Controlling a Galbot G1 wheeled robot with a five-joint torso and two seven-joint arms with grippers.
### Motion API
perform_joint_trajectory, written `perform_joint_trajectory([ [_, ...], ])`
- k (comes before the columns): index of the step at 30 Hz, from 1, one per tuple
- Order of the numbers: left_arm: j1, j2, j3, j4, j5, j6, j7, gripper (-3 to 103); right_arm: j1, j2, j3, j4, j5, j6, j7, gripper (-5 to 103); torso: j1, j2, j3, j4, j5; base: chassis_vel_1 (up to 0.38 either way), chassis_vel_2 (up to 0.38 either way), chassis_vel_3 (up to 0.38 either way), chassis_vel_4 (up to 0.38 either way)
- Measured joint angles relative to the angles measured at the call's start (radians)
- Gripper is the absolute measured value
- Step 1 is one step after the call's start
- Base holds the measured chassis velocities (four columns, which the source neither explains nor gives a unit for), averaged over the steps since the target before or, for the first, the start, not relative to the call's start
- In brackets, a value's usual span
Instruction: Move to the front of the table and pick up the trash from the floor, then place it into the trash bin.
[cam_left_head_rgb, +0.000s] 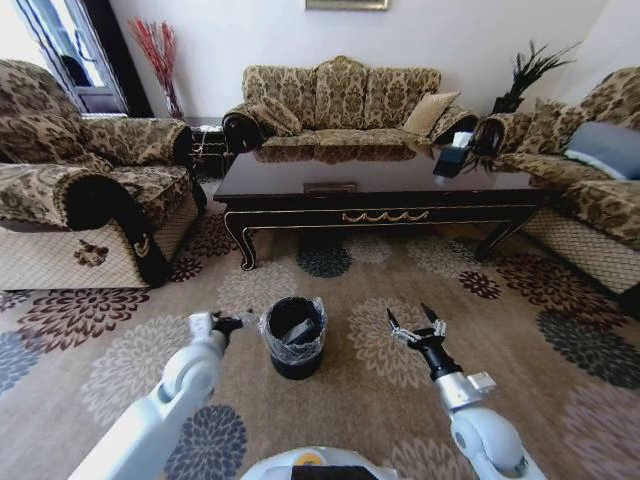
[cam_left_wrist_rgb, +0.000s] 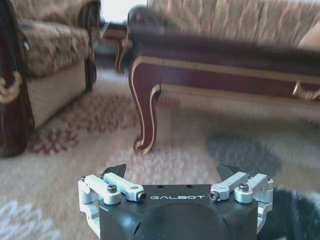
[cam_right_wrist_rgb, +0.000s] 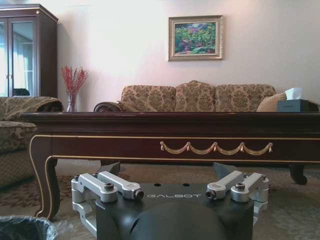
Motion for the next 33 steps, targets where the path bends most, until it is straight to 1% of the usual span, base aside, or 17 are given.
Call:
perform_joint_trajectory([
  [1, 0.053, -0.002, -0.047, -0.019, 0.035, -0.043, 0.057, 100, 0.003, 0.006, 0.003, -0.007, -0.003, 0.009, -0.001, 100, 0.000, 0.000, 0.000, -0.0001, 0.0002, 0.000, 0.000, 0.000, 0.000],
  [2, 0.053, -0.002, -0.047, -0.019, 0.035, -0.043, 0.057, 100, 0.003, 0.006, 0.003, -0.007, -0.003, 0.009, -0.001, 100, 0.000, 0.000, 0.000, -0.0001, 0.0002, 0.000, 0.000, 0.000, 0.000],
  [3, 0.082, -0.003, -0.078, -0.026, 0.059, -0.070, 0.089, 100, 0.007, 0.009, 0.007, -0.013, -0.008, 0.014, -0.002, 100, 0.000, 0.000, 0.000, 0.0000, 0.0005, 0.000, 0.000, 0.000, 0.000],
  [4, 0.127, -0.005, -0.130, -0.034, 0.098, -0.112, 0.138, 100, 0.012, 0.011, 0.014, -0.023, -0.017, 0.021, -0.006, 100, 0.000, 0.000, 0.000, -0.0002, 0.0004, 0.000, 0.000, 0.000, 0.000],
  [6, 0.176, -0.016, -0.186, -0.036, 0.136, -0.157, 0.189, 100, 0.016, 0.016, 0.023, -0.033, -0.029, 0.025, -0.009, 100, 0.000, 0.000, 0.000, -0.0007, 0.0003, 0.000, 0.000, 0.000, 0.000],
  [7, 0.176, -0.016, -0.186, -0.036, 0.136, -0.157, 0.189, 100, 0.016, 0.016, 0.023, -0.033, -0.029, 0.025, -0.009, 100, 0.000, 0.000, 0.000, -0.0007, 0.0003, 0.000, 0.000, 0.000, 0.000],
  [11, 0.282, -0.059, -0.268, -0.019, 0.194, -0.260, 0.281, 100, -0.001, 0.051, 0.037, -0.036, -0.084, 0.040, -0.013, 100, 0.000, 0.000, 0.000, -0.0003, 0.0002, 0.000, 0.000, 0.000, 0.000],
  [12, 0.282, -0.059, -0.268, -0.019, 0.194, -0.260, 0.281, 100, -0.001, 0.051, 0.037, -0.036, -0.084, 0.040, -0.013, 100, 0.000, 0.000, 0.000, -0.0003, 0.0002, 0.000, 0.000, 0.000, 0.000],
  [14, 0.336, -0.078, -0.291, 0.001, 0.216, -0.322, 0.319, 100, -0.025, 0.083, 0.041, -0.040, -0.122, 0.059, -0.019, 100, 0.000, 0.000, 0.000, -0.0005, 0.0002, 0.000, 0.000, 0.000, 0.000],
  [16, 0.376, -0.096, -0.298, 0.006, 0.216, -0.352, 0.331, 100, -0.041, 0.106, 0.045, -0.060, -0.146, 0.079, -0.022, 100, 0.000, 0.000, 0.000, -0.0005, 0.0002, 0.000, 0.000, 0.000, 0.000],
  [17, 0.376, -0.096, -0.298, 0.006, 0.216, -0.352, 0.331, 100, -0.041, 0.106, 0.045, -0.060, -0.146, 0.079, -0.022, 100, 0.000, 0.000, 0.000, -0.0005, 0.0002, 0.000, 0.000, 0.000, 0.000],
  [21, 0.419, -0.130, -0.296, -0.001, 0.243, -0.389, 0.338, 100, -0.052, 0.119, 0.064, -0.088, -0.154, 0.106, -0.030, 100, 0.000, 0.000, 0.000, -0.0005, 0.0004, 0.000, 0.000, 0.000, 0.000],
  [23, 0.429, -0.134, -0.293, -0.002, 0.256, -0.400, 0.341, 100, -0.053, 0.117, 0.068, -0.088, -0.154, 0.109, -0.032, 100, 0.000, 0.000, 0.000, -0.0005, 0.0004, 0.000, 0.000, 0.000, 0.000],
  [26, 0.446, -0.142, -0.292, -0.003, 0.296, -0.435, 0.346, 100, -0.053, 0.104, 0.078, -0.079, -0.150, 0.111, -0.034, 100, 0.000, 0.000, 0.000, -0.0006, 0.0004, 0.000, 0.000, 0.000, 0.000],
  [31, 0.473, -0.156, -0.303, -0.017, 0.316, -0.465, 0.349, 100, -0.045, 0.077, 0.078, -0.044, -0.139, 0.102, -0.032, 100, 0.000, 0.000, 0.000, -0.0004, 0.0003, 0.000, 0.000, 0.000, 0.000],
  [33, 0.473, -0.156, -0.303, -0.017, 0.316, -0.465, 0.349, 100, -0.045, 0.077, 0.078, -0.044, -0.139, 0.102, -0.032, 100, 0.000, 0.000, 0.000, -0.0004, 0.0003, 0.000, 0.000, 0.000, 0.000],
])
